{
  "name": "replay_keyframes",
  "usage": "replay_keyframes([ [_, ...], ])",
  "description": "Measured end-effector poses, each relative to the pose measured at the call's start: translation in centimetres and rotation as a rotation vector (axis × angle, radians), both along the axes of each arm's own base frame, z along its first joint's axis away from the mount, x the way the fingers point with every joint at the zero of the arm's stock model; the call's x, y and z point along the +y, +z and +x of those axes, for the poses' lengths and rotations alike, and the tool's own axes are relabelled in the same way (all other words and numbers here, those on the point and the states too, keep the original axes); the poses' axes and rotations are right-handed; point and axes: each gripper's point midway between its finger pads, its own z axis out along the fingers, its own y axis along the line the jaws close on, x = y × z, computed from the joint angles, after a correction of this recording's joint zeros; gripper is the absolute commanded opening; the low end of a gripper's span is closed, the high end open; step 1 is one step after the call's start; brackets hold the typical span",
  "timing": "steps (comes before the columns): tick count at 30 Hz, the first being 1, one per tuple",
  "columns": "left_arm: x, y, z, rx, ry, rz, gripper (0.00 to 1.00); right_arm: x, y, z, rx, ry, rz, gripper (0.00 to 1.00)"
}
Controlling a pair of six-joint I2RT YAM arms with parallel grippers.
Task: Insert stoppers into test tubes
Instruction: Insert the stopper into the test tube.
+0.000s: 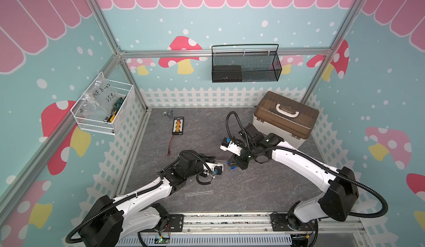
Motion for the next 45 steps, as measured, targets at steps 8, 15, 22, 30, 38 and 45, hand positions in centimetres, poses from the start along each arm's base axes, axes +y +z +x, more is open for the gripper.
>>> replay_keyframes([
  [8,0.4,0.2,-0.1,-0.073,0.022,0.048,0.0,0.3,-0.2,0.1,0.055,0.005,-0.046,0.04],
  [15,1.1,1.3,-0.4,-0.172,0.038,0.083,0.0,0.9,0.4,0.1,0.111,0.024,-0.075,0.03],
  [22,1.1,1.6,-0.7,-0.254,0.032,0.133,0.0,1.3,0.2,0.0,0.201,0.03,-0.114,0.0],
  [30,1.4,1.7,-0.8,-0.251,0.056,0.119,0.0,1.7,0.2,0.1,0.231,0.006,-0.108,0.0],
  [38,1.1,2.2,-1.4,-0.188,0.066,0.025,0.0,1.8,1.6,-0.2,0.21,-0.024,-0.048,0.07],
  [45,-2.8,3.1,-5.6,-0.142,-0.173,-0.083,0.0,5.1,4.5,3.0,0.03,-0.013,0.136,0.6],
])
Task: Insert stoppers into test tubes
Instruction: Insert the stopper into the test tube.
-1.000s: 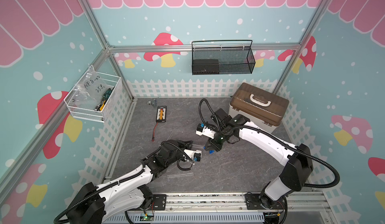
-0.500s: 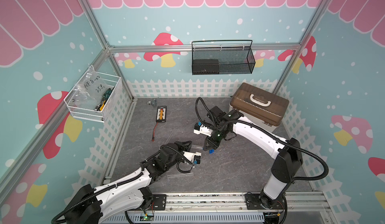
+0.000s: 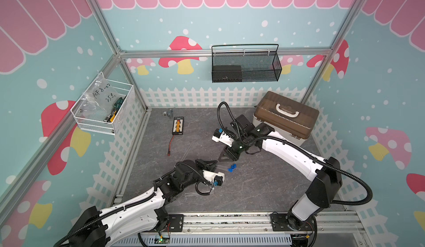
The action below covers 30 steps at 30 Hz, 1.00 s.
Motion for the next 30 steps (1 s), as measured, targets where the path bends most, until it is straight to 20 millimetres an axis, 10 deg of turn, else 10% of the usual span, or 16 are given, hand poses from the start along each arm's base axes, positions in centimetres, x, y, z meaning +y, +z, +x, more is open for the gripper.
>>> replay_keyframes([
  [5,-0.9,1.8,-0.8,0.021,-0.067,-0.103,0.0,-0.3,5.6,0.8,-0.188,-0.033,0.126,0.67],
  [12,-0.7,4.6,2.2,0.172,0.018,-0.37,0.0,-6.7,14.5,-0.3,-0.281,-0.37,0.278,0.59],
  [22,-3.3,5.5,4.3,0.573,-0.013,-0.724,0.0,-8.1,9.9,0.3,0.328,-0.723,0.522,0.68],
  [30,-3.0,7.9,4.9,0.648,-0.081,-0.871,0.0,-6.4,11.7,-0.3,0.511,-0.668,0.654,0.64],
])
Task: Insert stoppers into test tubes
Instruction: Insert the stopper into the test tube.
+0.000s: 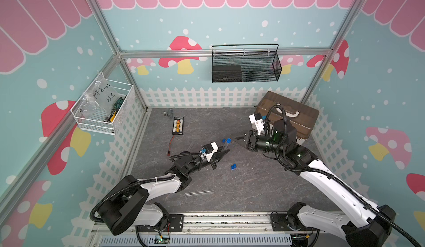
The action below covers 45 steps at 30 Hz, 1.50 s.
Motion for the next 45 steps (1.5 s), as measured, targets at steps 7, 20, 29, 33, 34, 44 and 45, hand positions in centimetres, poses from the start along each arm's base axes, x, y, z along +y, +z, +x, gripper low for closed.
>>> replay_keyframes([
  [7,-0.1,1.1,-0.7,-0.01,-0.042,-0.038,0.0,0.5,0.6,-0.4,0.037,0.033,0.056,0.62],
  [20,-0.3,1.4,-1.1,-0.021,-0.069,-0.04,0.0,1.8,0.2,-0.7,0.085,0.088,0.078,0.52],
  [29,-0.3,1.5,-1.3,-0.021,-0.079,-0.041,0.0,1.9,0.3,-0.9,0.081,0.1,0.1,0.46],
  [33,-0.4,1.6,-1.3,-0.004,-0.089,-0.05,0.0,2.0,0.5,-0.8,0.074,0.101,0.125,0.45],
  [34,-0.4,1.8,-1.3,0.0,-0.094,-0.055,0.0,2.0,0.6,-0.8,0.071,0.101,0.131,0.44],
  [44,-0.6,3.7,-1.4,0.004,-0.116,-0.083,0.0,2.2,2.3,-0.8,0.02,0.108,0.184,0.42],
  [45,-0.6,3.8,-1.4,0.002,-0.117,-0.084,0.0,2.2,2.5,-0.8,0.014,0.109,0.189,0.42],
])
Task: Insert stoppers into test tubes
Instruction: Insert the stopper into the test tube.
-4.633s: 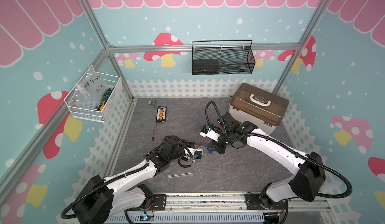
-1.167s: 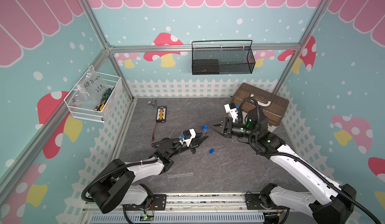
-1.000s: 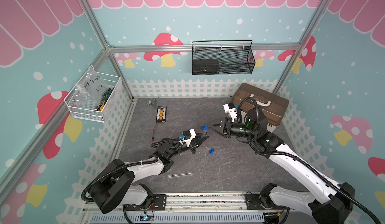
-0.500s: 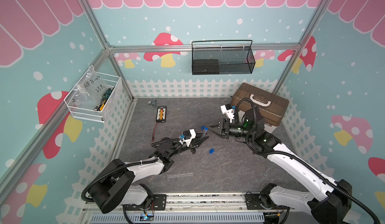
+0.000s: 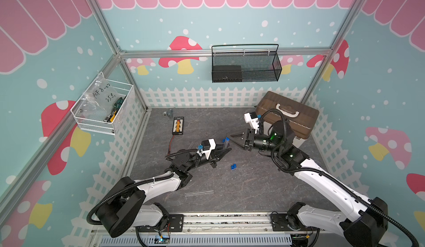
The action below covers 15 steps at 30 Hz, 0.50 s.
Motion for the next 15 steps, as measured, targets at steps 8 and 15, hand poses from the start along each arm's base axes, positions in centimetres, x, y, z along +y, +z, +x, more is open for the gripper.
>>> replay_keyframes([
  [8,0.1,1.0,-0.2,0.001,-0.004,0.009,0.0,0.0,0.7,-0.1,-0.022,-0.002,0.031,0.41],
  [15,0.1,1.8,-0.3,-0.009,-0.002,0.011,0.0,0.0,1.4,-0.2,-0.043,-0.003,0.052,0.4],
])
